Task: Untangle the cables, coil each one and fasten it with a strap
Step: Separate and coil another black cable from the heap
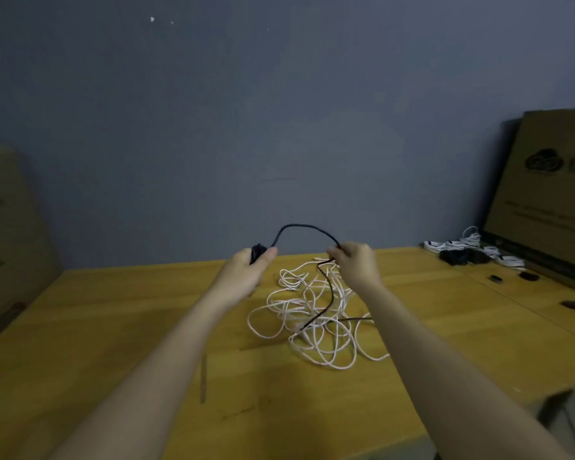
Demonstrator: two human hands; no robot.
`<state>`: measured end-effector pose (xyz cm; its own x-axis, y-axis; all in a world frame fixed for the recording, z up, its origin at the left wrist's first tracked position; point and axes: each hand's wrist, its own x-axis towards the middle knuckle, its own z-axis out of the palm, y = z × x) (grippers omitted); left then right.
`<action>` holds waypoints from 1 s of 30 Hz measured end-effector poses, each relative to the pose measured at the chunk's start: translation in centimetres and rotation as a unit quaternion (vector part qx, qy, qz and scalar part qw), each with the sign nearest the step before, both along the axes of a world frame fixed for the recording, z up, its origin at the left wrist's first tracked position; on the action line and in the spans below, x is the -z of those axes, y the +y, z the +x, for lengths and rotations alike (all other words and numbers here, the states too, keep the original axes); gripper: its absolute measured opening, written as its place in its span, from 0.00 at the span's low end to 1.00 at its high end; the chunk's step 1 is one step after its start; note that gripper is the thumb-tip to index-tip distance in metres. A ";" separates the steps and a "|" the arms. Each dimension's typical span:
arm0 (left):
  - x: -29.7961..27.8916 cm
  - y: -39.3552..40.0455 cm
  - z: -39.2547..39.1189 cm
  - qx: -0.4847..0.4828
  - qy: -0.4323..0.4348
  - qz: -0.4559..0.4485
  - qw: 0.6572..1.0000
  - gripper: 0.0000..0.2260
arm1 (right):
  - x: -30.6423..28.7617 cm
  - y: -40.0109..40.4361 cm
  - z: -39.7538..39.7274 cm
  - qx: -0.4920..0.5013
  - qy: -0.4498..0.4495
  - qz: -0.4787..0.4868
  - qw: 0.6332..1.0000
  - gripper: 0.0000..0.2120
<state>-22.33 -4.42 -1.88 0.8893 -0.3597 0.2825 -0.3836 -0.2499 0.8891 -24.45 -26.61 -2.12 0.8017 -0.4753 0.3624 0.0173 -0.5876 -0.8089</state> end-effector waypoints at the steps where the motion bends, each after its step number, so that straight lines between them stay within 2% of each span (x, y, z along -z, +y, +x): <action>1: 0.6 -0.2 -0.4 0.010 0.012 -0.019 1.000 0.15 | 0.8 0.1 -0.1 -0.006 -0.038 0.061 0.997 0.09; 4: 2.0 -1.1 -1.8 0.028 0.046 -0.054 0.997 0.14 | 2.5 2.1 -1.1 -0.052 -0.150 0.262 0.952 0.08; 5: 2.6 -1.3 -2.4 0.033 0.063 -0.061 0.996 0.14 | 3.1 2.9 -1.6 -0.059 -0.169 0.282 0.943 0.08; 6: 3.2 -1.4 -2.8 0.035 0.077 -0.066 0.994 0.15 | 3.6 3.5 -2.1 -0.057 -0.183 0.261 0.946 0.08; 8: 4.4 -1.3 -3.7 0.036 0.105 -0.084 0.990 0.16 | 4.7 4.5 -3.4 -0.057 -0.206 0.149 0.966 0.09; 10: 5.1 -0.8 -4.4 0.041 0.137 -0.134 0.981 0.17 | 6.1 4.7 -4.2 -0.051 -0.189 -0.039 0.980 0.12; 11: 5.5 -0.5 -5.0 0.049 0.151 -0.165 0.973 0.17 | 7.1 4.5 -4.6 -0.028 -0.157 -0.152 0.975 0.13; 13: 5.9 0.1 -5.9 0.067 0.166 -0.222 0.958 0.18 | 9.0 4.0 -5.0 0.034 -0.090 -0.343 0.934 0.14; 16: 6.3 1.5 -7.3 0.072 0.179 -0.281 0.940 0.18 | 11.5 4.5 -5.9 0.056 -0.076 -0.524 0.847 0.06; 18: 6.5 2.3 -8.0 0.054 0.175 -0.308 0.934 0.18 | 13.0 5.4 -6.7 0.046 -0.102 -0.577 0.809 0.06; 23: 7.5 4.0 -8.7 0.008 0.190 -0.357 0.915 0.18 | 15.3 7.2 -9.1 0.016 -0.080 -0.623 0.778 0.14; 28: 8.3 3.8 -9.3 -0.026 0.151 -0.369 0.917 0.15 | 15.5 9.1 -10.4 -0.034 -0.125 -0.622 0.772 0.05; 30: 8.5 3.4 -9.3 -0.034 0.151 -0.366 0.918 0.13 | 15.5 9.7 -10.7 -0.053 -0.142 -0.615 0.774 0.06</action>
<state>-31.66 -0.98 -10.33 0.9801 -0.1131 0.1632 -0.0974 0.4426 0.8914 -35.13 -16.92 -17.66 0.6183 0.4315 0.6570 0.1929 -0.8936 0.4053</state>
